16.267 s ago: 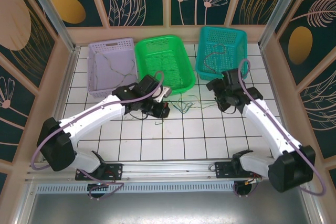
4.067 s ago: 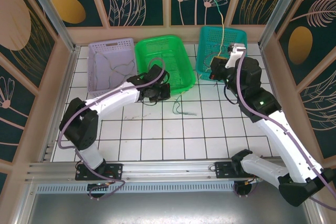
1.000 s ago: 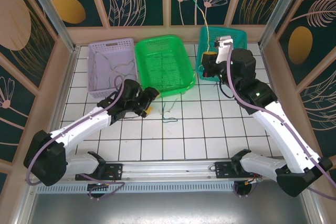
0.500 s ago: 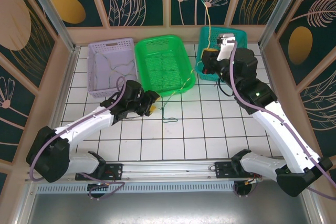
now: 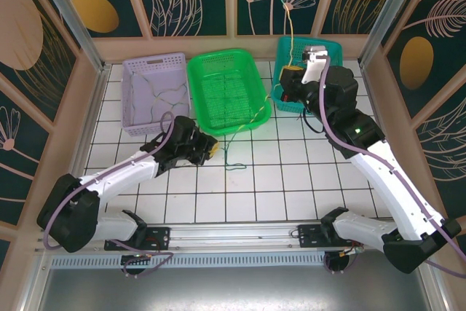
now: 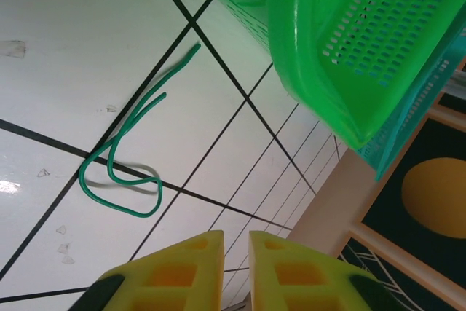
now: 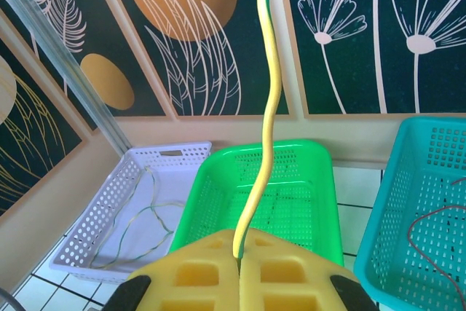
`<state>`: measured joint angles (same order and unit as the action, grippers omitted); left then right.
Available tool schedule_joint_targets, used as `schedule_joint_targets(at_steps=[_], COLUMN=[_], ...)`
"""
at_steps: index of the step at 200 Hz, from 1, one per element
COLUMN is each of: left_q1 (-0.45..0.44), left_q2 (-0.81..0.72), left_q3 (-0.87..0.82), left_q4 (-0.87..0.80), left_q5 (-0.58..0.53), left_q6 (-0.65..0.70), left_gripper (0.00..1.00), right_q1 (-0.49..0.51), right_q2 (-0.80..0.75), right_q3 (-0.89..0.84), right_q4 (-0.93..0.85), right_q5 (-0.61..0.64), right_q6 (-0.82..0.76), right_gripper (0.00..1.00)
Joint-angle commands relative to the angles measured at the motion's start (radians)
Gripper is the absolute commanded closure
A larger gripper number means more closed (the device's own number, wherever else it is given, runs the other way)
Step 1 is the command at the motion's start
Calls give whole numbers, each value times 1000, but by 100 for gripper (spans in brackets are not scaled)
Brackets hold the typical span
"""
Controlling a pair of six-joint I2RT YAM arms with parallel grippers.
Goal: Untangle the cables
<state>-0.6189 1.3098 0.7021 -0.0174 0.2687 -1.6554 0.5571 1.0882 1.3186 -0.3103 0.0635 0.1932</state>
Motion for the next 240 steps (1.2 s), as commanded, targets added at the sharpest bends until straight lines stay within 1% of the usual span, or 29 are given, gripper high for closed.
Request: schedule_joint_targets(at_steps=[1,18,43,64,83,101,117,146,168,191,210,222,228,234,240], left_q1=[10,25,57,94,121,129,130,130,130,130,130,130,130,130,130], left_q2=[-39,-54,-67,-80,-115,-153,-180,-208,-243,-277,-293,-315,-330,-345,-359], left_q3=[-27,-45,-50,-61,-117,-177,-206,-202,-211,-208,-198,-194,-187,-177,-159], left_q4=[64,89,109,130,202,265,308,315,304,255,214,188,167,147,118], left_q5=[-21,-33,-48,-58,-87,-127,-158,-194,-233,-253,-243,-263,-277,-295,-307], left_q6=[-64,-96,-130,-177,-289,-424,-526,-615,-673,-688,-678,-664,-649,-627,-606], left_gripper=[86,93,100,100,100,100,100,100,100,100,100,100,92,75,61], right_q1=[-3,-5,-5,-5,-4,-4,-3,-5,-5,-5,-5,-4,-5,-5,-4], right_q2=[-34,-51,-90,-130,-203,-288,-352,-427,-452,-445,-402,-364,-342,-319,-292], right_q3=[-10,-22,-62,-111,-188,-276,-372,-567,-640,-643,-613,-573,-546,-518,-478], right_q4=[4,-7,-10,-9,32,91,186,408,467,495,509,489,468,432,389], right_q5=[-1,2,-3,-6,27,98,134,151,205,245,227,213,207,197,194], right_q6=[11,19,43,92,173,268,364,614,751,775,763,738,715,687,665], right_gripper=[100,100,100,100,100,100,100,100,100,100,100,100,100,100,100])
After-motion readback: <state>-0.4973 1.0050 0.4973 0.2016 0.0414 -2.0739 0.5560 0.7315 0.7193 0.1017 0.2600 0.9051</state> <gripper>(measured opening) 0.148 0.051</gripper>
